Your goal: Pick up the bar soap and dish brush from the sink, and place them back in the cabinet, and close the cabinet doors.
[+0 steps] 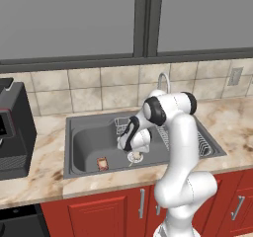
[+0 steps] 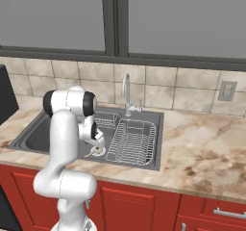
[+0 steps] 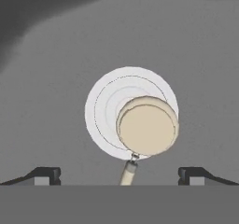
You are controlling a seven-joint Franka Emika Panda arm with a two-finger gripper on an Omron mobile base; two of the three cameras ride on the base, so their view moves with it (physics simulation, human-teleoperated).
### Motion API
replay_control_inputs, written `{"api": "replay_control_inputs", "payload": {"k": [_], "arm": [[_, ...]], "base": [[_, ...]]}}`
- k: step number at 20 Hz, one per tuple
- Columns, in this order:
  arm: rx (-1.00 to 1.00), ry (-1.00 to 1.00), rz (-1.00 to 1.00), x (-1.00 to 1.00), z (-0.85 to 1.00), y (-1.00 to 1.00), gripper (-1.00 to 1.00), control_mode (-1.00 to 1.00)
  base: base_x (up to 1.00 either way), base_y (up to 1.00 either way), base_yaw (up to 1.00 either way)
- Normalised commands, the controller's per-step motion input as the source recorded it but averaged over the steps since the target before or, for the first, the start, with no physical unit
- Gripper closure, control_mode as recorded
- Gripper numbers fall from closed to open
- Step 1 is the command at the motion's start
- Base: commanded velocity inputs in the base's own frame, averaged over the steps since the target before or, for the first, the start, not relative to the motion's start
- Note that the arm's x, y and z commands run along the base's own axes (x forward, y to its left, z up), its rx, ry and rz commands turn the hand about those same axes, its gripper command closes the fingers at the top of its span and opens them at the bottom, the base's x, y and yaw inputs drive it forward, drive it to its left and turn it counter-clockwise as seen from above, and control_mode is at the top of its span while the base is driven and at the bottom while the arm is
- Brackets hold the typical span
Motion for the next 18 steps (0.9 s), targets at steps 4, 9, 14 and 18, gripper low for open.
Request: {"api": "replay_control_inputs", "payload": {"k": [4,9,14,18], "arm": [[0.0,0.0,0.0,0.0,-0.15,0.0,-1.0,-1.0],[0.0,0.0,0.0,0.0,-0.13,0.0,-1.0,-1.0],[0.0,0.0,0.0,0.0,-0.15,0.0,-1.0,-1.0],[0.0,0.0,0.0,0.0,-0.13,0.0,-1.0,-1.0]], "base": [[0.0,0.0,0.0],[0.0,0.0,0.0],[0.0,0.0,0.0],[0.0,0.0,0.0]]}}
